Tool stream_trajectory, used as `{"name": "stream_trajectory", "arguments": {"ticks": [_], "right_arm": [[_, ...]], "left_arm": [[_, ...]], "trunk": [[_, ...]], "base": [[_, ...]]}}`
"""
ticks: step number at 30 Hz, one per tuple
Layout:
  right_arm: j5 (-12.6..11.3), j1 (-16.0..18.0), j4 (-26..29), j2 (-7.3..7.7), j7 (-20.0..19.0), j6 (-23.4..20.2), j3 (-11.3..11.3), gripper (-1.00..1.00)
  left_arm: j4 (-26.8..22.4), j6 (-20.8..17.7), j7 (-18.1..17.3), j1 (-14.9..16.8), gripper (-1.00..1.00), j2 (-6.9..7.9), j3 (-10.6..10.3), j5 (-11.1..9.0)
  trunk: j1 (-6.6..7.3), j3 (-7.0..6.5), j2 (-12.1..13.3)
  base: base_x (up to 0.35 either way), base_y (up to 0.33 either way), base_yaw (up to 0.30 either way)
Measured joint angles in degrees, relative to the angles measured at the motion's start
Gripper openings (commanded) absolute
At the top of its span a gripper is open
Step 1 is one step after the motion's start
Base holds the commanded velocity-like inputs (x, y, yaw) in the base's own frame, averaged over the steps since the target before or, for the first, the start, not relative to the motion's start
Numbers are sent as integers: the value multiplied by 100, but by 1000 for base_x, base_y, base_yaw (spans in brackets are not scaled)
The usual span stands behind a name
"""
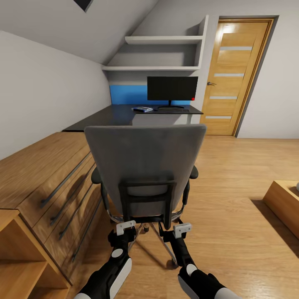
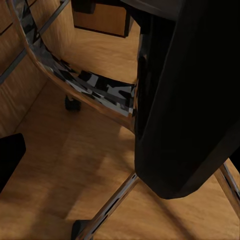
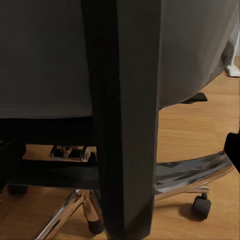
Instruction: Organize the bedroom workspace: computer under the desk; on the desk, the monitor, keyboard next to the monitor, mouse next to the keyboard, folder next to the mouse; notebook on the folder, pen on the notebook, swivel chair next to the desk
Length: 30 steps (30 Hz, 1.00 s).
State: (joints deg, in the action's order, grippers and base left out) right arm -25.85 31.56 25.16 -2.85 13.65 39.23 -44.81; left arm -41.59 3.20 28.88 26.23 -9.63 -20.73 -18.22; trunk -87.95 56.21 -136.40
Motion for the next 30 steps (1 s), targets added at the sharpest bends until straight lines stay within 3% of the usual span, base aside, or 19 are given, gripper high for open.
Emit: {"name": "stream_trajectory", "arguments": {"ticks": [18,25,30], "right_arm": [[-1,0,0,-69,0,-77,46,100],[5,0,0,-68,14,-215,379,100],[10,0,0,-60,5,-218,477,100]], "left_arm": [[0,7,0,0,100,0,0,0],[0,7,0,0,100,0,0,0],[0,7,0,0,100,0,0,0]], "trunk": [[0,0,0],[0,0,0],[0,0,0]], "base": [[0,0,0],[0,0,0],[0,0,0]]}}
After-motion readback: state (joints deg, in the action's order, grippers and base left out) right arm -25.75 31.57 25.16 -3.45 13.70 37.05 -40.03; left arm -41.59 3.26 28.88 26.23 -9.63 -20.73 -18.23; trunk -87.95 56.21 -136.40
